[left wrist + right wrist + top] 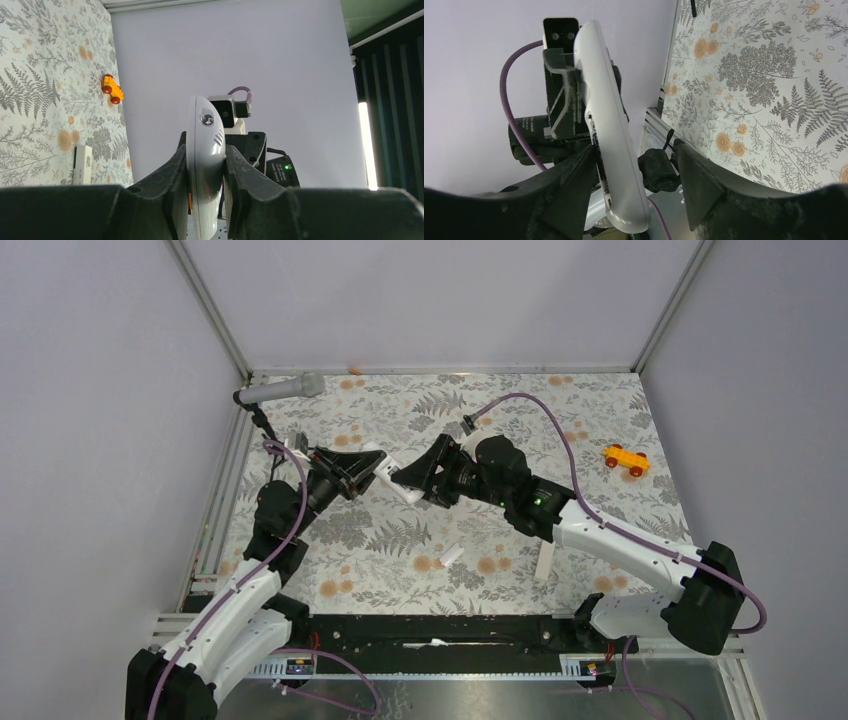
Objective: Load the batteries into the remote control
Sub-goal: Load the battery into the remote control.
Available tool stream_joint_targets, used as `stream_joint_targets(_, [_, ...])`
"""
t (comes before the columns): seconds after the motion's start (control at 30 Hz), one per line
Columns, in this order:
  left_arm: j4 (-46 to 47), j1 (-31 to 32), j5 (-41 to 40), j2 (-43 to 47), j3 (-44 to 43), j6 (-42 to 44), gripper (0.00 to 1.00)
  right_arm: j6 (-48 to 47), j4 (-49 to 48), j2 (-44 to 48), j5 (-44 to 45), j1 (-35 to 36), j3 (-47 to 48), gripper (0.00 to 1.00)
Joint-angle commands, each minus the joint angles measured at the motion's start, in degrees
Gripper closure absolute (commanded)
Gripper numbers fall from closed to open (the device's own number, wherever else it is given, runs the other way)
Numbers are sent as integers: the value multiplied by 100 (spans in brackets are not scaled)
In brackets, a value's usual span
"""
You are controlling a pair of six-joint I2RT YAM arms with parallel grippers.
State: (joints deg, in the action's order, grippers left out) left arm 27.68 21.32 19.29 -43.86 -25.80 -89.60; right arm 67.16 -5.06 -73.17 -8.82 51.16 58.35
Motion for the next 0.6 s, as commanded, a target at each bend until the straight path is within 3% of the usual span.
stream_joint_targets(0.0, [626, -14, 152, 51, -243, -223, 100, -9, -97, 7, -116, -34, -75, 39])
stream_joint_targets(0.07, [740, -14, 162, 51, -245, -354, 100, 38, -198, 13, -127, -36, -106, 44])
stream_joint_targets(0.13, [686, -22, 148, 84, -289, -371, 100, 20, -214, -22, -155, -33, -32, 39])
stream_joint_targets(0.3, [205, -171, 124, 216, -355, -70, 100, -261, -322, -1, -208, -62, 198, 2])
stream_joint_targets(0.47, [-222, -838, 491, 274, -299, 425, 100, -714, -241, 374, -358, -362, 105, 0])
stream_joint_targets(0.57, [-557, -1389, 840, 290, -292, 877, 100, -1491, 583, 701, -154, -531, 121, 0])
